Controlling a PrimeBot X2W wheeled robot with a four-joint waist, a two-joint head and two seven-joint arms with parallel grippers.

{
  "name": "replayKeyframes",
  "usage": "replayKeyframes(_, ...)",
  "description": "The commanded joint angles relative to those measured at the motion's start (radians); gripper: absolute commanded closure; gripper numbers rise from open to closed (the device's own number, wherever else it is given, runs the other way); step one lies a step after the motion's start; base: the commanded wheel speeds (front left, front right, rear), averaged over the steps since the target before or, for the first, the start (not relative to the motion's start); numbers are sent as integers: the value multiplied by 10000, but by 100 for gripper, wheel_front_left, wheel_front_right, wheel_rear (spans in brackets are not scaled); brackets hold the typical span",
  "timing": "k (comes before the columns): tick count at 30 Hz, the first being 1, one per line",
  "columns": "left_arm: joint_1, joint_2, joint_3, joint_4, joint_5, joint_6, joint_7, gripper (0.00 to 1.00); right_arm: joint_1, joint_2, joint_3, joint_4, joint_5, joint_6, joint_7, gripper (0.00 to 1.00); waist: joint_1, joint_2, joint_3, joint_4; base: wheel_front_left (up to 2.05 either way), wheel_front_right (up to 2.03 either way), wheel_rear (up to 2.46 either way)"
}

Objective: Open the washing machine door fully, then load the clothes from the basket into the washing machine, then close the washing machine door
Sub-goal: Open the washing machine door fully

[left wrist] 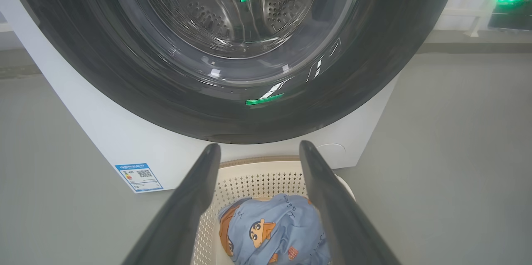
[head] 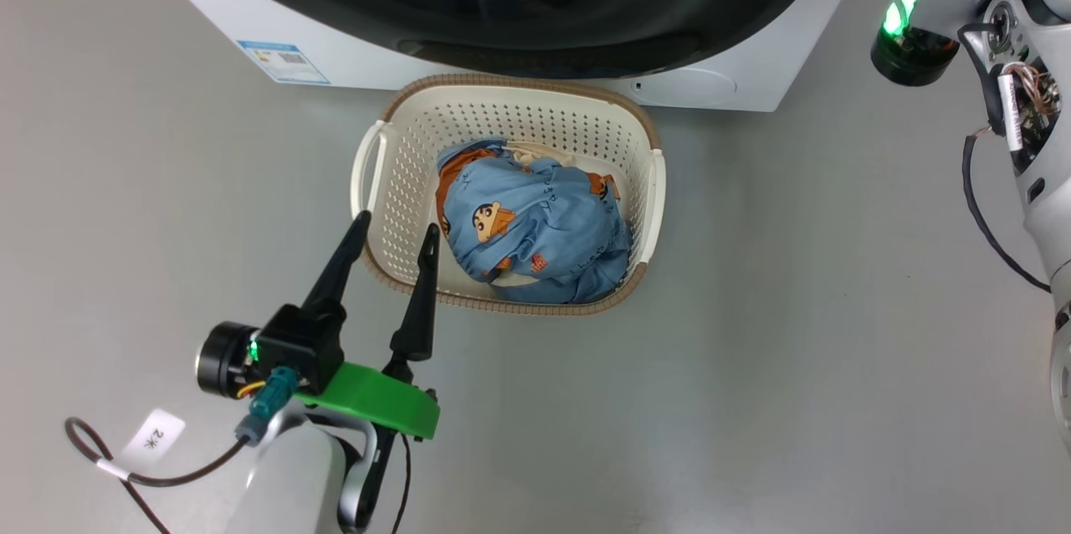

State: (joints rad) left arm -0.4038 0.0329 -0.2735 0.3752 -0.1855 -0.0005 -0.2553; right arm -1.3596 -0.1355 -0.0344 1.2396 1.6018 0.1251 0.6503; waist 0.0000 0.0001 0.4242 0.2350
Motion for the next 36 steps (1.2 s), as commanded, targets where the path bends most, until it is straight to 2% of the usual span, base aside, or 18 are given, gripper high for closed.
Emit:
replayKeyframes(1,-95,174,270,-199,-43,20,-65,0,180,490,151,-314,6,56,250,100,0,-1,-8,-31,0,0,0)
replayKeyframes(24,-2,174,426,-103,89,30,-65,0,2594,735,140,-2567,675,56,2442,100,0,-1,-395,-410,0,0,0)
replayKeyframes(36,216,174,565,-32,157,23,-65,0,4090,835,573,-3956,1258,56,3295,100,0,-1,-715,-603,0,0,0)
